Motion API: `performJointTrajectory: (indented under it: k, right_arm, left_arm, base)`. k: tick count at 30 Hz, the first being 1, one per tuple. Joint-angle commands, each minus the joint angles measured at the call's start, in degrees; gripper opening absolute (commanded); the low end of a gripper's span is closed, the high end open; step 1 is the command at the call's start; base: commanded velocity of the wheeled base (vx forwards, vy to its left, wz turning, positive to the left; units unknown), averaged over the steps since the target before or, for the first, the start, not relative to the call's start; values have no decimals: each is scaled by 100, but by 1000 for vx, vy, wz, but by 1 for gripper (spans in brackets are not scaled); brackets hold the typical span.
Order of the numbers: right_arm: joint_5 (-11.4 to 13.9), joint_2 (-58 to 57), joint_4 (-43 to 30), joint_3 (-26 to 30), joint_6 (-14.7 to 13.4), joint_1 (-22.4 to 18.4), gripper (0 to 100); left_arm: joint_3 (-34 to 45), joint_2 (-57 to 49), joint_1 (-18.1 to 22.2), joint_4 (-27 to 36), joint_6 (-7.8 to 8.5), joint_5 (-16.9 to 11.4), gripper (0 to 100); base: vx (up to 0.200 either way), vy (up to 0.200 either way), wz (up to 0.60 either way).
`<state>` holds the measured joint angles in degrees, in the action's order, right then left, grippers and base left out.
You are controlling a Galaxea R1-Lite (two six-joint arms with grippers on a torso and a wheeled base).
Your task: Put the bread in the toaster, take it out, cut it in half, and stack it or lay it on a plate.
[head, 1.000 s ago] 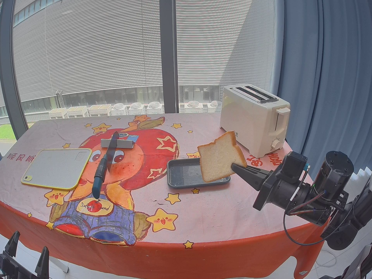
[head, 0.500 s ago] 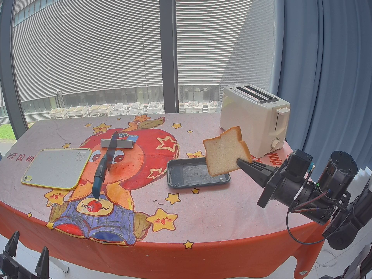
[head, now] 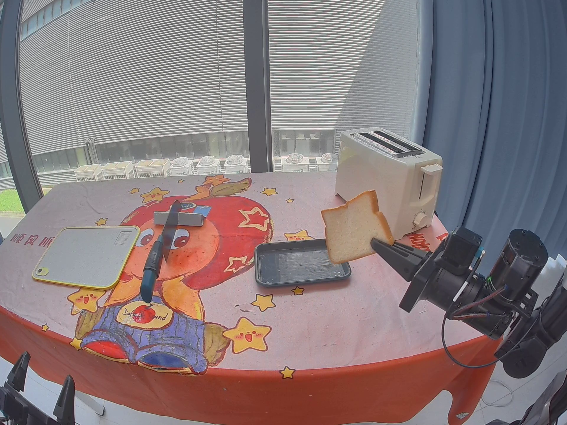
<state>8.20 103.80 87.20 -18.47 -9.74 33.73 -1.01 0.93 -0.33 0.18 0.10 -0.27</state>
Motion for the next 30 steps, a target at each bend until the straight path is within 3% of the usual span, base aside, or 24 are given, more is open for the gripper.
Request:
performJointTrajectory:
  k: [1,6,15,22,30]
  right_arm:
    - [15,0,139,10,34,-121,0]
    - [58,-9,183,71,245,-253,0]
    - [58,-97,183,168,288,-262,0]
    - [182,-167,183,212,332,-657,0]
    - [243,-123,183,168,394,-842,0]
  left_arm:
    - [92,-93,-2,-1,-1,0,100]
    - [92,-93,-2,-1,-1,0,100]
    - [92,-93,-2,-1,-1,0,100]
    - [92,-93,-2,-1,-1,0,100]
    - [92,-93,-2,-1,-1,0,100]
  base:
    - [0,0,0]
    - [0,0,0]
    - [0,0,0]
    - [0,0,0]
    - [0,0,0]
